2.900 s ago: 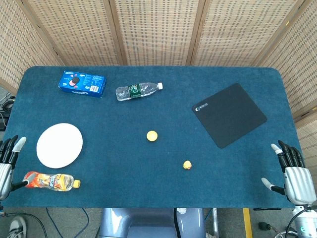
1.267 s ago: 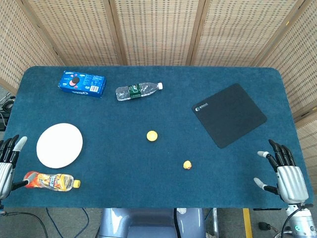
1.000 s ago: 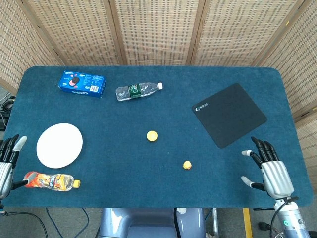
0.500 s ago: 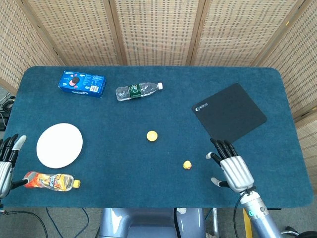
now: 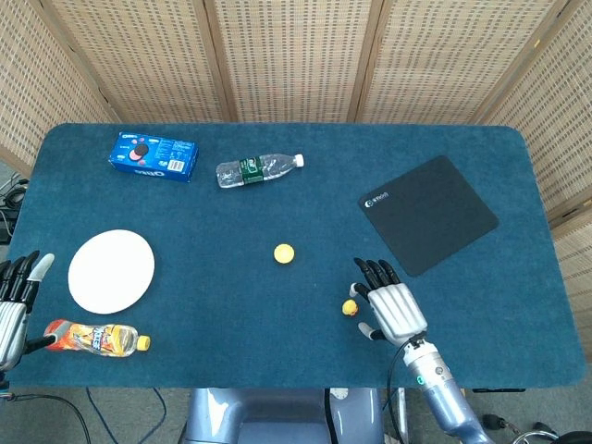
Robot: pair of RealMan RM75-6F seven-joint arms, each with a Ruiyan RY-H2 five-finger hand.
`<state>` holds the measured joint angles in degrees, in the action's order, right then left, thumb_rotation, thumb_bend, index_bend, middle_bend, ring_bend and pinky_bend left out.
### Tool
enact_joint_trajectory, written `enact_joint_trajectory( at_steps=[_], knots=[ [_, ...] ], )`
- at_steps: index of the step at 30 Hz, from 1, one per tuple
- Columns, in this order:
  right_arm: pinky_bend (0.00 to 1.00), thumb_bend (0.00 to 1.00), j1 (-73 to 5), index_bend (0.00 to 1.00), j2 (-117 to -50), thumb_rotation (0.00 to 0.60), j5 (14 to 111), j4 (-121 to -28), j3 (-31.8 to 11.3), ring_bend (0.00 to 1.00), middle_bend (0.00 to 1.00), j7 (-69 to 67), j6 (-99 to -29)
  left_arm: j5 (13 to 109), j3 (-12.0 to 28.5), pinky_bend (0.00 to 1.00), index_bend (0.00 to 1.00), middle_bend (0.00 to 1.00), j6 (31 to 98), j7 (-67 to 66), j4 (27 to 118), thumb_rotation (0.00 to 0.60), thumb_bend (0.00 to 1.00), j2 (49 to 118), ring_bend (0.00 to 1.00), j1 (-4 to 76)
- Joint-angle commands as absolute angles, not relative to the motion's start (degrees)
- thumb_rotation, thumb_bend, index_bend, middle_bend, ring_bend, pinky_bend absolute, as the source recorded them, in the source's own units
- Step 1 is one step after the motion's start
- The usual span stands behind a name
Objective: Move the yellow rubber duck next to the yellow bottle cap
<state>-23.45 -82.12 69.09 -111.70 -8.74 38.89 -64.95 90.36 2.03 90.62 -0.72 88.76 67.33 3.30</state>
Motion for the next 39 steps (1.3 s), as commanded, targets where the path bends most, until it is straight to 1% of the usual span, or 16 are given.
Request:
enact_joint_trajectory(
  at_steps=[1, 9, 19, 31, 39],
  knots=[
    [0.0, 0.26, -24.92, 0.37, -84.41, 0.6, 66.72, -110.27, -8.69, 0.0, 0.0, 41.51, -64.82, 90.25, 2.1, 0.0, 0.0, 0.0, 90.64, -0.47, 88.73, 0.6, 0.16, 67.25, 0.0, 3.3],
    [0.0, 0.26, -26.46, 0.37, -89.4, 0.6, 63.15, -107.49, -7.53, 0.0, 0.0, 43.91, -65.67, 90.33, 2.05, 0.0, 0.0, 0.0, 90.7, 0.28, 88.97, 0.6, 0.16, 66.99, 0.0, 3.28],
    [0.0, 0.26, -28.77, 0.37, -93.71, 0.6, 59.34, -103.06, -7.44, 0.0, 0.0, 45.67, -65.2, 90.03, 2.14, 0.0, 0.0, 0.0, 90.69, 0.78, 88.78, 0.6, 0.16, 66.83, 0.0, 3.22],
    [0.0, 0.26, -30.41, 0.37, -95.0, 0.6, 57.78, -97.84, -7.45, 0.0, 0.0, 43.77, -65.31, 90.24, 1.99, 0.0, 0.0, 0.0, 90.48, 0.56, 88.78, 0.6, 0.16, 66.94, 0.0, 3.36],
    [0.0, 0.26, -31.07, 0.41, -95.04, 0.6, 56.53, -95.97, -7.0, 0.0, 0.01, 42.76, -64.71, 90.11, 1.88, 0.0, 0.0, 0.0, 89.89, 0.76, 88.94, 0.6, 0.16, 66.92, 0.0, 3.57]
  ],
)
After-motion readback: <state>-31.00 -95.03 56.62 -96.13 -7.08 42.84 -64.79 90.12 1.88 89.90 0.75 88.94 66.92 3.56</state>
